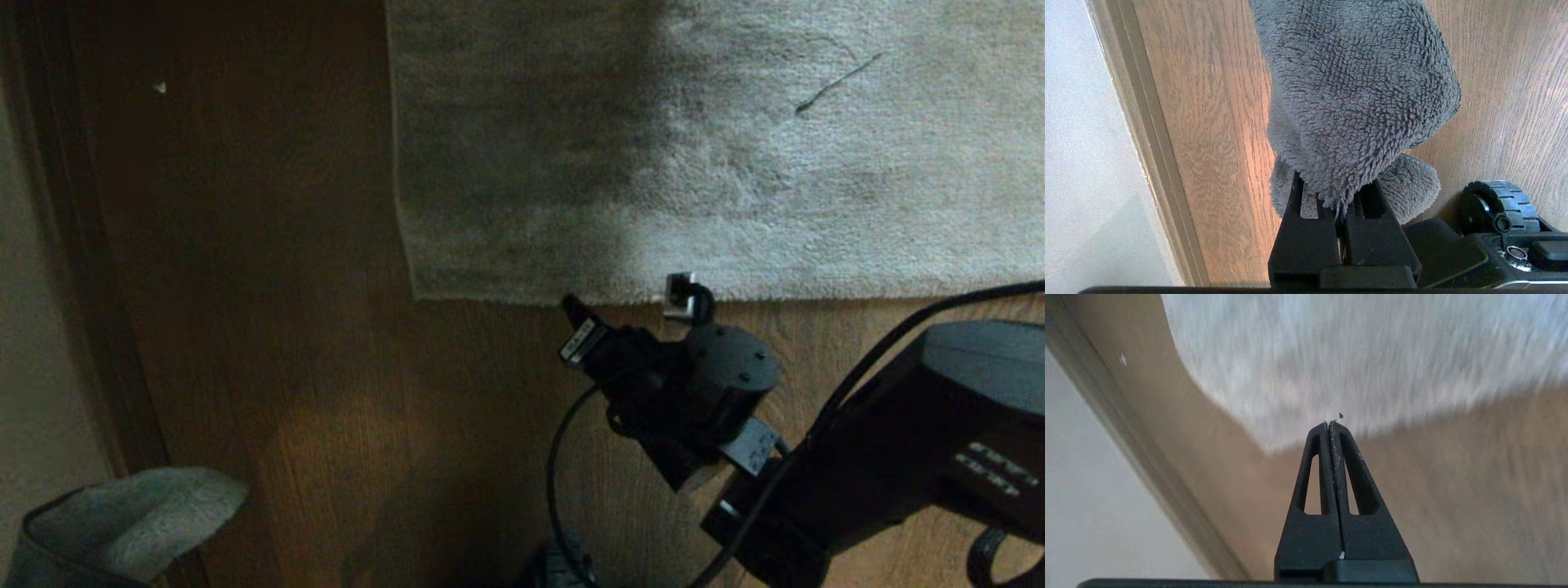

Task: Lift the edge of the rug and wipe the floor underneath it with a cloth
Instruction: Lay down the carpet

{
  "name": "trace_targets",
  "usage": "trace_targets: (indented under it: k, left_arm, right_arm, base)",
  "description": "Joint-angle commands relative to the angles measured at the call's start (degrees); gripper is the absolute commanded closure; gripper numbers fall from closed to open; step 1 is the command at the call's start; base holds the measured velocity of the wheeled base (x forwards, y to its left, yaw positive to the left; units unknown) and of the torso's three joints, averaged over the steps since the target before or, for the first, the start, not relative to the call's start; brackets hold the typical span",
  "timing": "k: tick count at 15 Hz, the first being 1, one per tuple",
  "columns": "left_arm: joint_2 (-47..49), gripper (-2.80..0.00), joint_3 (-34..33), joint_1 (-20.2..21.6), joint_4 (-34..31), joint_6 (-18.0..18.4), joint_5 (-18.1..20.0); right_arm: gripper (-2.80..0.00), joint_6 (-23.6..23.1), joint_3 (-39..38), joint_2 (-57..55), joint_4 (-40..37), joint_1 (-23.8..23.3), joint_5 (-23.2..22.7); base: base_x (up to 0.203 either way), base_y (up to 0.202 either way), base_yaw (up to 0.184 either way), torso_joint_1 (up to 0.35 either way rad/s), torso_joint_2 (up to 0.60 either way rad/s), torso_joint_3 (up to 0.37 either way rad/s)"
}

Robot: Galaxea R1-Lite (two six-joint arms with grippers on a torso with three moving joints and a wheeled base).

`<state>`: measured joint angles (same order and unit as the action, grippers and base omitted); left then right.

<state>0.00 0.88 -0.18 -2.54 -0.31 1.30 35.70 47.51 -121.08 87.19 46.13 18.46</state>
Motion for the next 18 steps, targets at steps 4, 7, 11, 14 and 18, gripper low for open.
trace_targets:
  k: [4, 7, 11, 14, 18]
  left_arm:
    - [0.0, 0.00, 0.0, 0.0, 0.0, 0.0, 0.0]
    - [0.0, 0.00, 0.0, 0.0, 0.0, 0.0, 0.0]
    - [0.0, 0.00, 0.0, 0.0, 0.0, 0.0, 0.0]
    - [0.0, 0.00, 0.0, 0.0, 0.0, 0.0, 0.0]
    - [0.0, 0.00, 0.0, 0.0, 0.0, 0.0, 0.0]
  right_arm:
    - [0.00, -2.4, 4.5, 1.0, 2.8, -4.9, -0.2]
    - [0.00, -2.9, 4.6, -0.9, 2.8, -7.4, -0.2]
    - [0.00, -3.0, 7.3, -5.1, 2.8, -8.2, -0.2]
    - [0.00, -3.8, 8.0, -7.2, 2.8, -8.2, -0.1]
    - [0.00, -4.4, 8.3, -8.9, 2.8, -8.7, 0.2]
  base:
    - [0.000, 0.000, 0.000, 0.000, 0.00, 0.000]
    - [0.000, 0.000, 0.000, 0.000, 0.00, 0.000]
    - [0.000, 0.000, 0.000, 0.000, 0.00, 0.000]
    - [0.000, 0.000, 0.000, 0.000, 0.00, 0.000]
    - [0.000, 0.000, 0.000, 0.000, 0.00, 0.000]
